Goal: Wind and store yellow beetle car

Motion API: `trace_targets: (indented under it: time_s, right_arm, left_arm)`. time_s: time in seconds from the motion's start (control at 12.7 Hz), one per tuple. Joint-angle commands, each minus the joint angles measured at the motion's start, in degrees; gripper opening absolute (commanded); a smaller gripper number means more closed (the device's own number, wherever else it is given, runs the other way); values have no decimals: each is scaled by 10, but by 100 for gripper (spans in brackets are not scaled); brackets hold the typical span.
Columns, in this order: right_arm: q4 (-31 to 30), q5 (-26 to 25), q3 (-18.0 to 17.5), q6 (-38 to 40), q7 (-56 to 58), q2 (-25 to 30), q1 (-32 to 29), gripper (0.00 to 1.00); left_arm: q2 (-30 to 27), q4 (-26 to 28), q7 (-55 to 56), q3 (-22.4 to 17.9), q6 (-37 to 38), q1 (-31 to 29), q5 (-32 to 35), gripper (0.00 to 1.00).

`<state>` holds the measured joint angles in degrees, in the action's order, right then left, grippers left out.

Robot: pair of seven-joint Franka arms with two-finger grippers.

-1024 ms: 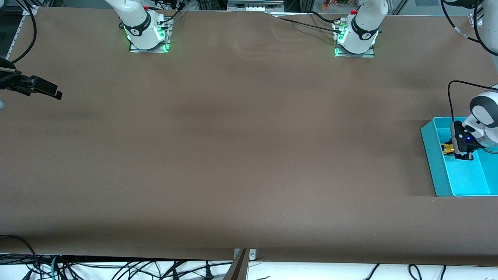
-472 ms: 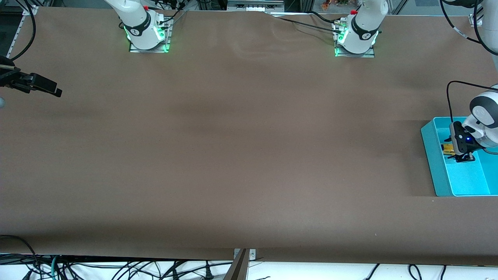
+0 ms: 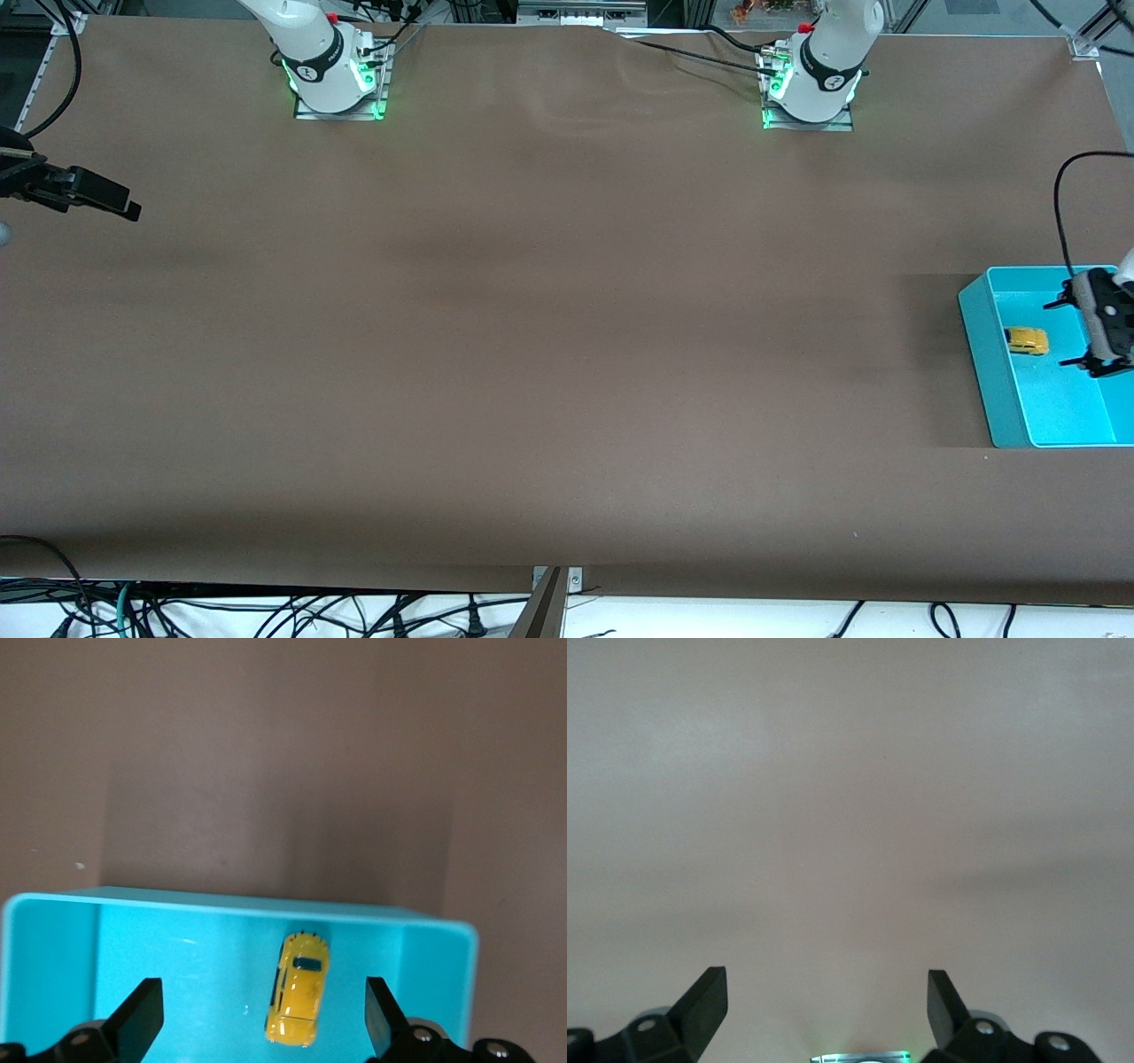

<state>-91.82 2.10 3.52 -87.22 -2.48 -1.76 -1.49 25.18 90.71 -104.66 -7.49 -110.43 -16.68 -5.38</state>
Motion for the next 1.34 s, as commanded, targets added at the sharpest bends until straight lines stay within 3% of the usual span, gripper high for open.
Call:
trace_targets:
  time_s: [0.0,0.24,0.71,1.26]
  right_arm:
    - [3,-3,-3,9,-1,7,-3,100]
    - [4,-3,-3,9,-1,7,-3,100]
    - [4,-3,-3,9,-1,7,-3,100]
    - [4,-3,-3,10,-1,7,-3,100]
  left_arm:
    - [-37,-41,169,-5,86,37,-9,100]
    - [-100,-40,409,-6,137,88,-2,100]
    - [-167,-37,867,-6,225,188,0,100]
    - [-208,-11,1079,-2,282,204,-42,100]
